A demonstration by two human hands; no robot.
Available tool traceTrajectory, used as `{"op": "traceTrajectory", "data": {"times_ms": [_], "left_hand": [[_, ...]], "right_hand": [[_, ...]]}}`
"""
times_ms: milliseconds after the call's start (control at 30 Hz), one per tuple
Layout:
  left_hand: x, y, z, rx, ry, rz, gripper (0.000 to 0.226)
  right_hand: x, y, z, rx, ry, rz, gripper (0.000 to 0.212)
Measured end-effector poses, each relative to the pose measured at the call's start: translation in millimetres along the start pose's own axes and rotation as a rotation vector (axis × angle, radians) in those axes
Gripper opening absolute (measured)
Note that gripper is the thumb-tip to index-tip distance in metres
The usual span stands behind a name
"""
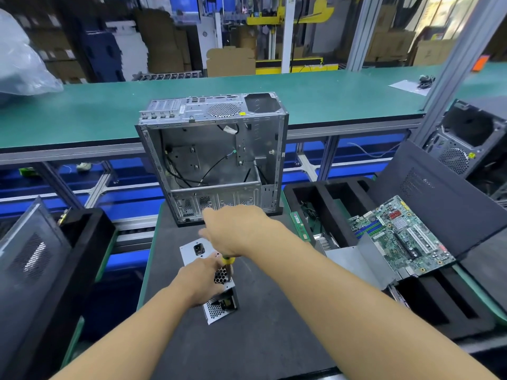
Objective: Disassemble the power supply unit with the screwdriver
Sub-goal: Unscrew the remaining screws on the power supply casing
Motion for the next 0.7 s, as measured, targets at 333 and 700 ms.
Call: {"op": "traceTrajectory", "data": {"times_ms": [333,700], "left_hand": [[0.5,2.1,-4.8,-0.053,-0.033,-0.059,0.023],[-5.2,4.3,0.0,-0.086,-0.008,-0.099,0.018]], "right_hand": [[1.7,0.4,-0.2,0.032,-0.038,-0.027,0.024],[-1.1,5.6,4.3,0.021,-0.013,-0.097,0.037]]}}
Point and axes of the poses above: each hand's wrist, its own x-axis towards the middle knuckle, its own z-axis out of the palm, y = z × x, the point moved 1 cm from there along x, towards the middle knuckle, and after that the axes turned 13 degrees about -z, right-handed, at the moved point
